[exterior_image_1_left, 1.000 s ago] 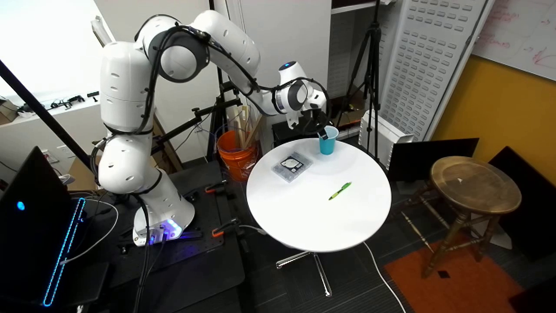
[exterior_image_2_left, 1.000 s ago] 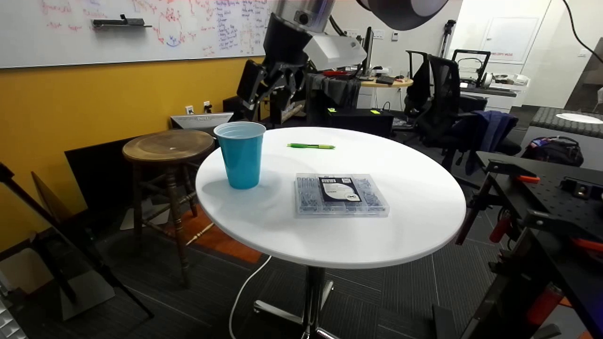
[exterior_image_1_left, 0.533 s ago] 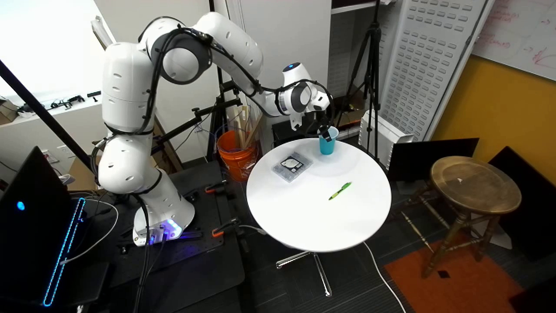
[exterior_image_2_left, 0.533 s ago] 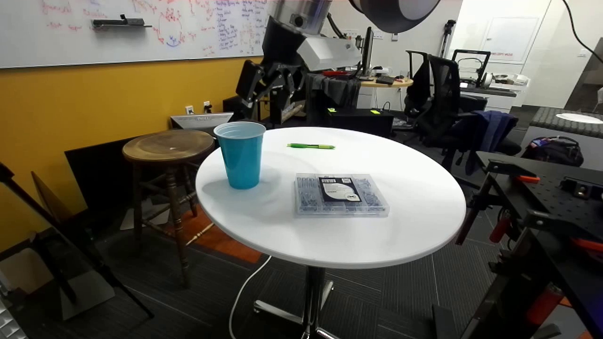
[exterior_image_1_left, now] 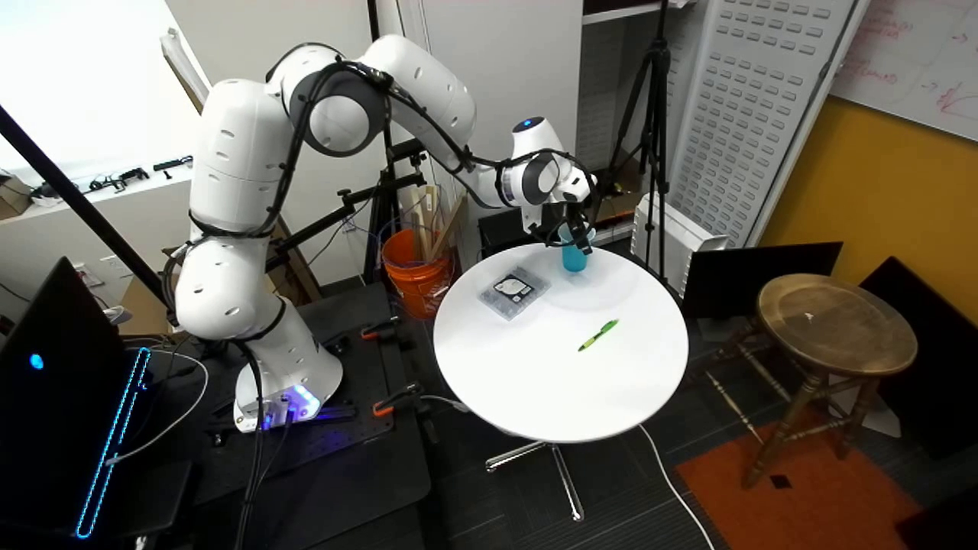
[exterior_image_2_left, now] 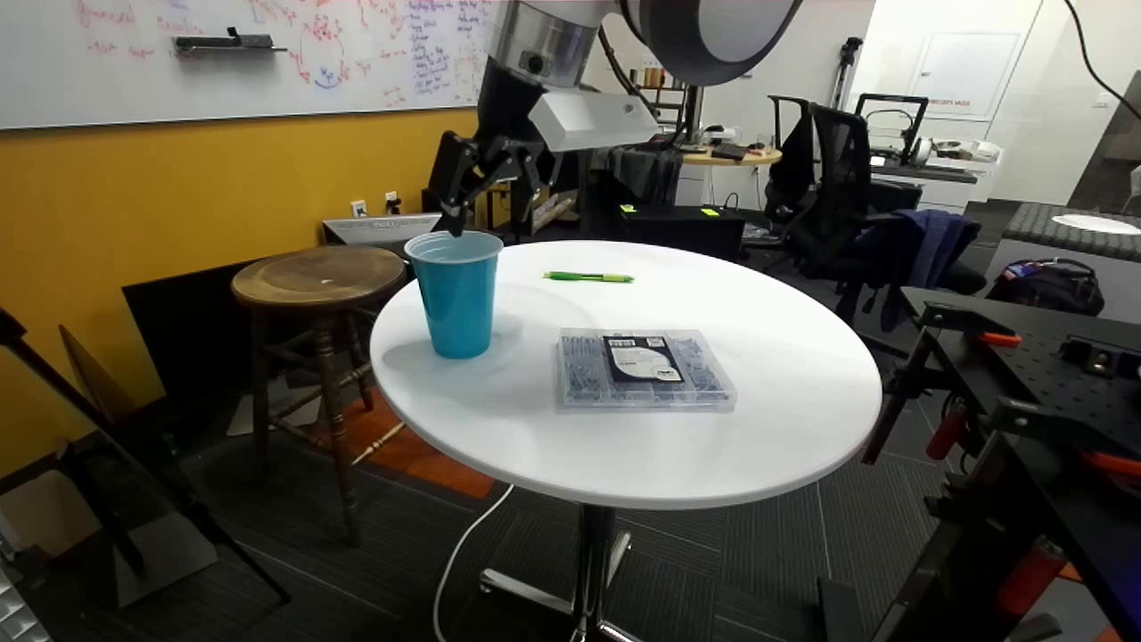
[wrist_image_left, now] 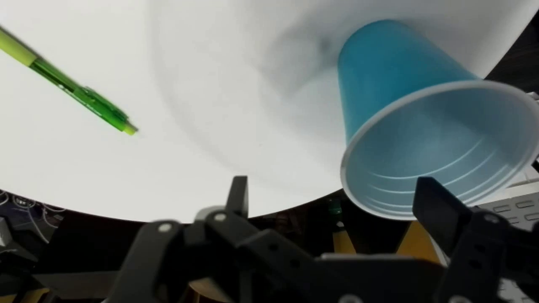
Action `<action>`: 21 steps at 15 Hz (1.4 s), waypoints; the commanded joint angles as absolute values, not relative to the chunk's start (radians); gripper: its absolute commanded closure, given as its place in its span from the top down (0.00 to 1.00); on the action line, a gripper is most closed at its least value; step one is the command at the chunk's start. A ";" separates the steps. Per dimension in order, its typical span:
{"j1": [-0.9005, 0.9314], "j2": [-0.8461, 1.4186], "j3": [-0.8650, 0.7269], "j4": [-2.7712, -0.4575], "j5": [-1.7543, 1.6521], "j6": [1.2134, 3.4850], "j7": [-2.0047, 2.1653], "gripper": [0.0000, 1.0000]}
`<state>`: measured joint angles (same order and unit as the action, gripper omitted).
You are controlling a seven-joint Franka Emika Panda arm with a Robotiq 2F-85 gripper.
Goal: Move the light blue cup to the right
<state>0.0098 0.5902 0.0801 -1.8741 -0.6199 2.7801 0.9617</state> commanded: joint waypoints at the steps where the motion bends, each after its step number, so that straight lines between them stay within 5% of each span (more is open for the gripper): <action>1: 0.123 0.631 -0.039 -1.820 -0.472 2.764 0.902 1.00; 5: 0.203 0.655 -0.123 -1.805 -0.352 2.746 0.868 1.00; 6: 0.216 0.661 -0.136 -1.803 -0.334 2.746 0.865 0.76; 17: 0.283 0.678 -0.200 -1.793 -0.266 2.738 0.858 0.00; 21: 0.298 0.668 -0.209 -1.788 -0.269 2.731 0.860 0.01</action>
<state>0.2692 0.6683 -0.1831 -1.8060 -0.2928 2.7728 0.8876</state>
